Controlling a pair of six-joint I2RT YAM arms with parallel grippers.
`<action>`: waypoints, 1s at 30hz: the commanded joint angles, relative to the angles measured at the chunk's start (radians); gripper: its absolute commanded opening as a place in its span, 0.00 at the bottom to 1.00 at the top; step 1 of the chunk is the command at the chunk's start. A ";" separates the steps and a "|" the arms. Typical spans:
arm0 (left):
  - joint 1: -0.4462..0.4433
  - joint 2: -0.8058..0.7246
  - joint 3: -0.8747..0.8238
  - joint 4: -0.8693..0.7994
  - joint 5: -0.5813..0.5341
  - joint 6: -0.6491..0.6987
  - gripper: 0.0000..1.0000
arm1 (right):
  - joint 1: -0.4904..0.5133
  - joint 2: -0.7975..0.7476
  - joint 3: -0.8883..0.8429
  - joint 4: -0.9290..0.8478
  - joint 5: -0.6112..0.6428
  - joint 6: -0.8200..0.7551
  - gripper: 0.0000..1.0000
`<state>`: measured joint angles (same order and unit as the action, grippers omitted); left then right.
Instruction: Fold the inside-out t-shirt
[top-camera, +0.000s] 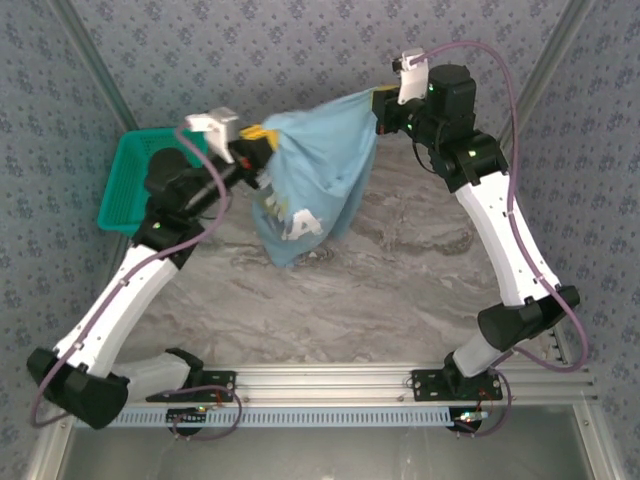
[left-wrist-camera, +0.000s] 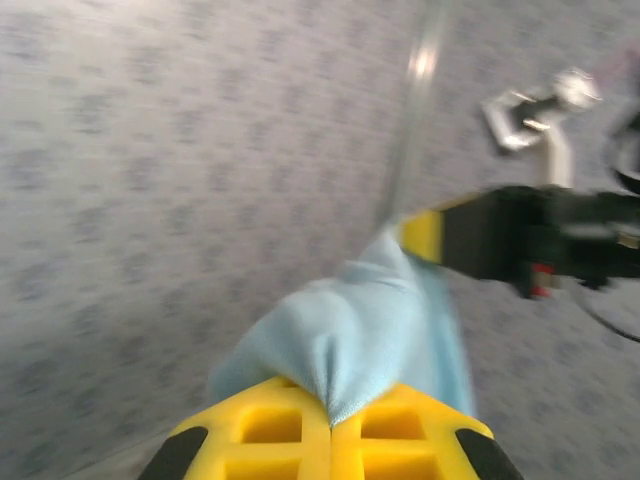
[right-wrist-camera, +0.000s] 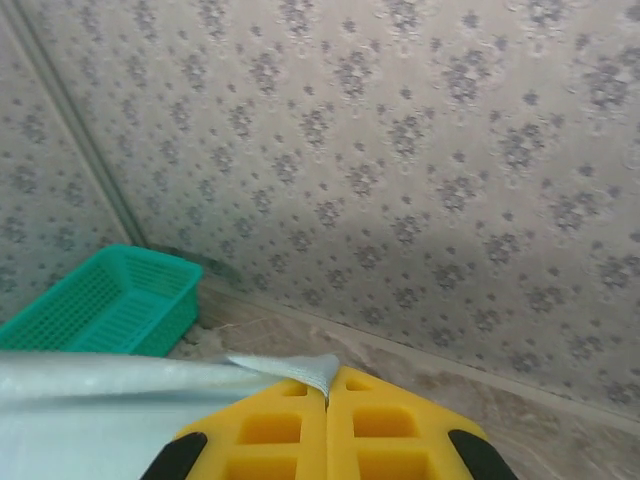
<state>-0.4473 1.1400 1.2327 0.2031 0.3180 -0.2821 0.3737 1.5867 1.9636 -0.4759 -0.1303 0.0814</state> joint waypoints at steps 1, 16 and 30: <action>-0.116 0.037 0.128 -0.036 0.047 0.101 0.00 | 0.005 0.001 -0.006 0.023 -0.038 -0.009 0.00; -0.404 0.367 0.072 -0.201 0.330 0.315 0.05 | -0.165 -0.036 -0.252 -0.137 -0.032 0.078 0.00; -0.495 0.518 -0.015 -0.182 0.330 0.241 0.58 | -0.294 -0.402 -0.975 -0.043 0.104 0.168 0.00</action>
<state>-0.9871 1.7344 1.2247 -0.0048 0.6613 -0.0349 0.1093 1.2583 1.0481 -0.5404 -0.1024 0.2184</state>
